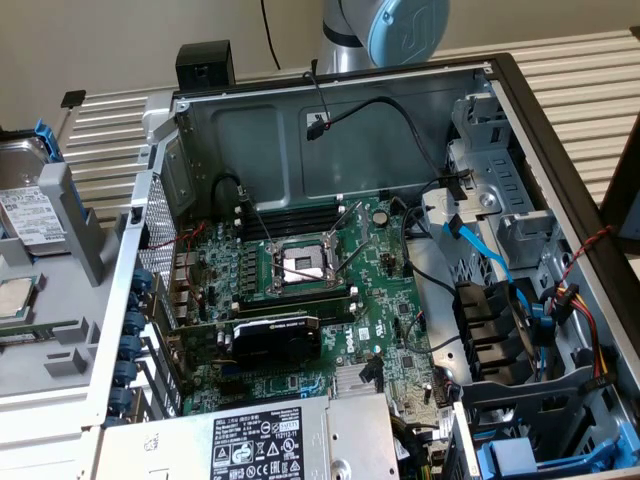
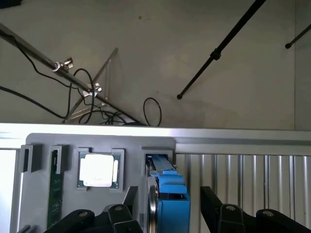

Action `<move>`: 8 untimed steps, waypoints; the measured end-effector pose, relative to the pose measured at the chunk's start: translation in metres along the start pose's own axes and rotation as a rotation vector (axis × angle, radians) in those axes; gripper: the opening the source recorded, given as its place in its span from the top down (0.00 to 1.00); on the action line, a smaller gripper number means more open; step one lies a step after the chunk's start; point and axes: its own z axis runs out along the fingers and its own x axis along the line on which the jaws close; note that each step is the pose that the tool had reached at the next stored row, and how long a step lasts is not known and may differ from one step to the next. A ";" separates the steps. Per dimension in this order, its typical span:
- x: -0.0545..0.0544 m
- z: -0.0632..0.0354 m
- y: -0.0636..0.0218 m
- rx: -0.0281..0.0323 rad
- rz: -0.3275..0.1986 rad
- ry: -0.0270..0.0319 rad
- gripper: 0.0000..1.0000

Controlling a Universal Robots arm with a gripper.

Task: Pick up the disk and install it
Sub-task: 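Pick up the disk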

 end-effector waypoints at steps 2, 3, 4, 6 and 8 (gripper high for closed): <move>0.000 0.0013 -0.0001 0.0010 0.000 -0.0001 0.38; 0.000 0.0019 -0.0002 0.0010 0.000 0.0000 0.38; 0.000 0.0026 -0.0003 0.0012 0.000 0.0000 0.38; 0.000 0.0036 -0.0004 0.0011 0.000 0.0001 0.38; 0.000 0.0044 -0.0004 0.0010 0.000 0.0000 0.38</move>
